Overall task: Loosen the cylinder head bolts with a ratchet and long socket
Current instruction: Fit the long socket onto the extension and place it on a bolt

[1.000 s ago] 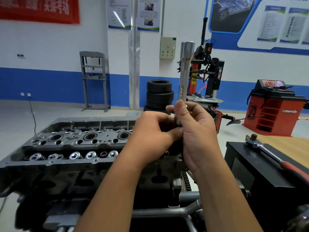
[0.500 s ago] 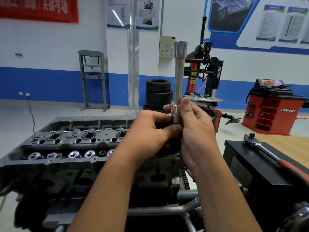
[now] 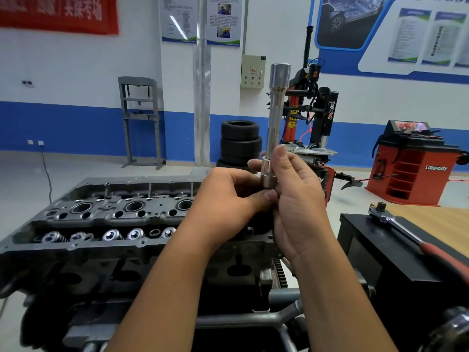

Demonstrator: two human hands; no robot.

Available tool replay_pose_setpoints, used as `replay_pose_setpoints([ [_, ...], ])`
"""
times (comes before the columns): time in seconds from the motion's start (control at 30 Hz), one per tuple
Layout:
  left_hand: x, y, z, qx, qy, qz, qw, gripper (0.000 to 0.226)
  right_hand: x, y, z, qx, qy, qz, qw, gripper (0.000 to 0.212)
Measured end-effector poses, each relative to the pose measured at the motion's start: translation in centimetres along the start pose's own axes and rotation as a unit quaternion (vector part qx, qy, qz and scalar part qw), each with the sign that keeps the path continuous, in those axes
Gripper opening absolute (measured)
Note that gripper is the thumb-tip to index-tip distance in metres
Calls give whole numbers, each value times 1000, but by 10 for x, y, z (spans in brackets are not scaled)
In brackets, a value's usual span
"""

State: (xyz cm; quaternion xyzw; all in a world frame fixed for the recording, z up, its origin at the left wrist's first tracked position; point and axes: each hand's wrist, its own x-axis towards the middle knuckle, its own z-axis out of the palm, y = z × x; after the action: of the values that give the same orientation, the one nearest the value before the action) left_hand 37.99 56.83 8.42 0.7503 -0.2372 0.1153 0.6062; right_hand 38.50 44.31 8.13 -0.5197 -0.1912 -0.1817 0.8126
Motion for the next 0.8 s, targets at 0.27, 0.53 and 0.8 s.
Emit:
replay_pose_setpoints([
  [0.27, -3, 3, -1, -14, -14, 1, 1000, 17, 0, 1, -3, 5, 14, 10, 1000, 39],
  [0.53, -2, 3, 0, -16, -23, 0, 1000, 14, -1, 0, 0, -9, 18, -4, 1000, 41],
  [0.8, -1, 0, 1, 13, 15, -1, 1000, 11, -1, -1, 0, -5, 6, -10, 1000, 36],
])
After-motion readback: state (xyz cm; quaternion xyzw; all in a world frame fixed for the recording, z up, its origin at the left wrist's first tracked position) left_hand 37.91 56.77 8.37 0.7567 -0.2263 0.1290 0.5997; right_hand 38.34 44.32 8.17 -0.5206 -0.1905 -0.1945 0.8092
